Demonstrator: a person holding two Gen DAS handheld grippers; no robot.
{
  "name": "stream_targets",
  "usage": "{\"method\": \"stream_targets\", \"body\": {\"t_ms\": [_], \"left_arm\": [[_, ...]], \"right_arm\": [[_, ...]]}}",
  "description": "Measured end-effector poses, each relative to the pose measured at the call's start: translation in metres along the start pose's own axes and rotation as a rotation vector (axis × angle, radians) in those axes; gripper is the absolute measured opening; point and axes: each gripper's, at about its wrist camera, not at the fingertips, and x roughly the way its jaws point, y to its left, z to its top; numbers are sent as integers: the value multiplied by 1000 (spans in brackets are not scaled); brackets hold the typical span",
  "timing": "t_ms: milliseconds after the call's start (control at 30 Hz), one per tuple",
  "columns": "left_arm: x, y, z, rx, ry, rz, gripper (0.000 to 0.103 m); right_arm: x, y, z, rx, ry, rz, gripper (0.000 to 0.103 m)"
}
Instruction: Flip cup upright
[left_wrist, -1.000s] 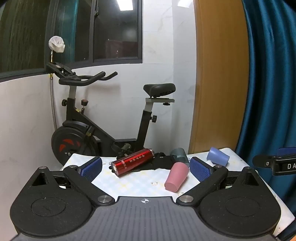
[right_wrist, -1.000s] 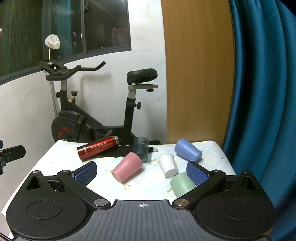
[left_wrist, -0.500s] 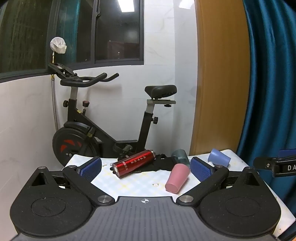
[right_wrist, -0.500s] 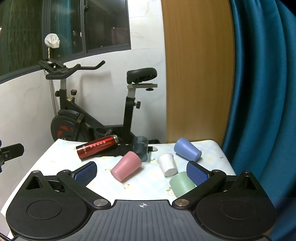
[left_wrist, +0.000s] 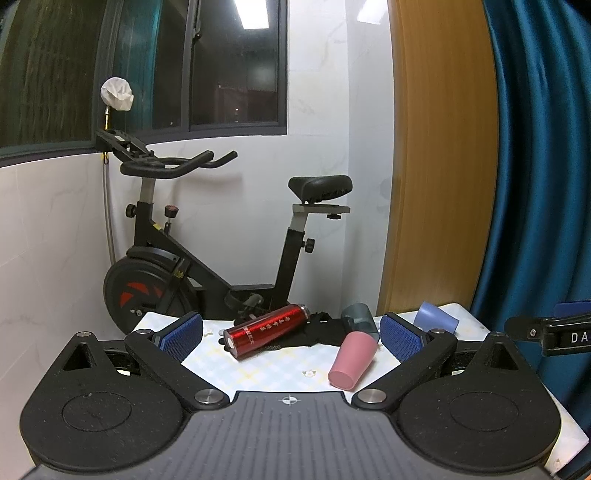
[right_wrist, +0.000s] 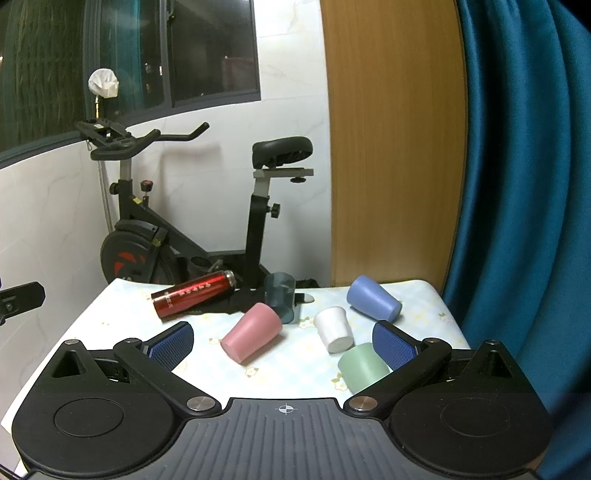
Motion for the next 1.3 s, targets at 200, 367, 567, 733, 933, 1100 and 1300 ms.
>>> {"method": "stream_targets", "body": {"t_ms": [200, 367, 567, 733, 933, 1100, 1300], "left_arm": [[0, 0, 0, 0, -1, 0, 103], [0, 0, 0, 0, -2, 0, 103], [1, 0, 0, -1, -2, 0, 103], [1, 0, 0, 0, -1, -1, 103], [1, -2, 0, 1, 1, -2, 103], [1, -2, 0, 1, 1, -2, 103], [1, -2, 0, 1, 1, -2, 103]], "right_arm": [[0, -2, 0, 0, -3, -3, 103], [0, -1, 0, 1, -2, -3, 103], [0, -1, 0, 0, -2, -3, 103], [0, 0, 0, 0, -2, -3, 103], [-1, 1, -1, 0, -2, -4, 103], [-1, 1, -1, 0, -1, -4, 103], [-1, 1, 0, 0, 0, -4, 103]]}}
